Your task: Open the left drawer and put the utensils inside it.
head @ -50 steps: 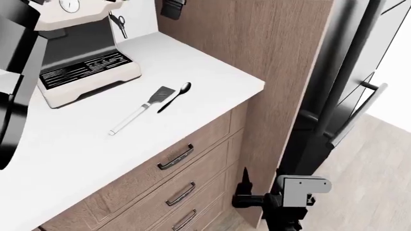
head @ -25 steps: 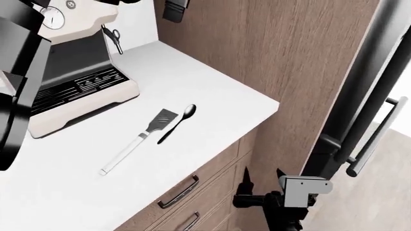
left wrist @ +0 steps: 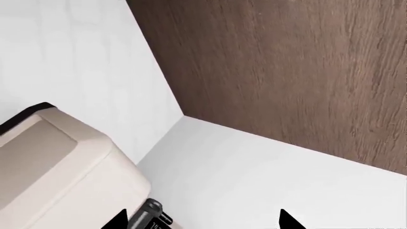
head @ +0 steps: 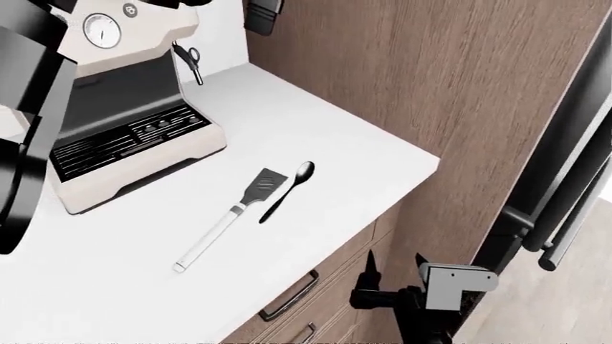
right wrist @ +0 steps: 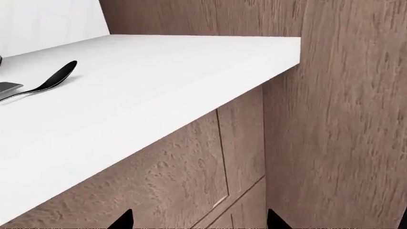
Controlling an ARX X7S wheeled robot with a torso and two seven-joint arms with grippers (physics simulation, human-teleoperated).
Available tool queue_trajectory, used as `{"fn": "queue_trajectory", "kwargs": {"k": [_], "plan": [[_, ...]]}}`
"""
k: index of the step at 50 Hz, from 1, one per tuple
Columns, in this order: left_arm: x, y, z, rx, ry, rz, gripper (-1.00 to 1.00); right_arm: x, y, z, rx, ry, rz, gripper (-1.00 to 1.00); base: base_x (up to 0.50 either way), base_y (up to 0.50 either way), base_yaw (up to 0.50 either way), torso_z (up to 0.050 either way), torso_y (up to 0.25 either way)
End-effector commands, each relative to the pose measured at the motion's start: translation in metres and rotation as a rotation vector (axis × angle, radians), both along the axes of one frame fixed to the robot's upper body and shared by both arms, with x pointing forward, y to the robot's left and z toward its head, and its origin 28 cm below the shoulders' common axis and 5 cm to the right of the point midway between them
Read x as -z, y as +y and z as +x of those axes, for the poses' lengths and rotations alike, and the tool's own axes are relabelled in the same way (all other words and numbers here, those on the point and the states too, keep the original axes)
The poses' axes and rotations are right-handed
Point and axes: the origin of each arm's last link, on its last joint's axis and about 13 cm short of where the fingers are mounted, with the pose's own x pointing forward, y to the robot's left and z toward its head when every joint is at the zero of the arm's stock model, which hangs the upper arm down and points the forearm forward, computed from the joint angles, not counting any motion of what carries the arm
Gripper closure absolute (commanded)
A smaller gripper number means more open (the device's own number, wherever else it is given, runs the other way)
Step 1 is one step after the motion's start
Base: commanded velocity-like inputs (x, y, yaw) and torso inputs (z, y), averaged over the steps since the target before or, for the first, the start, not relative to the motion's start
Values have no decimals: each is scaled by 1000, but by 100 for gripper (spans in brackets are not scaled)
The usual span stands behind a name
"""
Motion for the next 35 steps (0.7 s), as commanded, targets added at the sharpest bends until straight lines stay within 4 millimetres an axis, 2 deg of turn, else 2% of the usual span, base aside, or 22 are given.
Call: {"fn": "queue_trajectory", "kwargs": {"k": [1, 11, 23, 27, 28, 29, 30, 32, 35], "plan": [[1, -1, 0, 9, 3, 1, -100, 1, -1, 0, 6, 8, 12, -100, 0, 0, 0, 0, 0], [2, -2, 1, 14, 5, 1, -100, 2, 1, 0, 1, 20, 3, -100, 25, -22, 0, 0, 0], [1, -3, -1, 26, 4, 5, -100, 0, -3, 0, -12, 12, 70, -100, 62, -56, 0, 0, 0], [0, -3, -2, 27, 3, 5, -100, -5, -7, 2, -3, 36, 180, -100, 0, 0, 0, 0, 0], [0, -3, -2, 29, 3, 4, -100, -7, -11, 1, -41, 33, 326, -100, 0, 0, 0, 0, 0], [0, -3, -2, 29, 3, 5, -100, -7, -14, 1, -54, 30, 364, -100, 0, 0, 0, 0, 0], [0, -3, -2, 28, 3, 4, -100, -6, -19, 0, -77, 63, 504, -100, 0, 0, 0, 0, 0], [-1, -2, -2, 28, 2, 3, -100, -5, -28, -3, -94, 55, 614, -100, 0, 0, 0, 0, 0], [-1, -2, -2, 27, 2, 3, -100, 3, -36, -4, -117, 129, 676, -100, 0, 0, 0, 0, 0]]}}
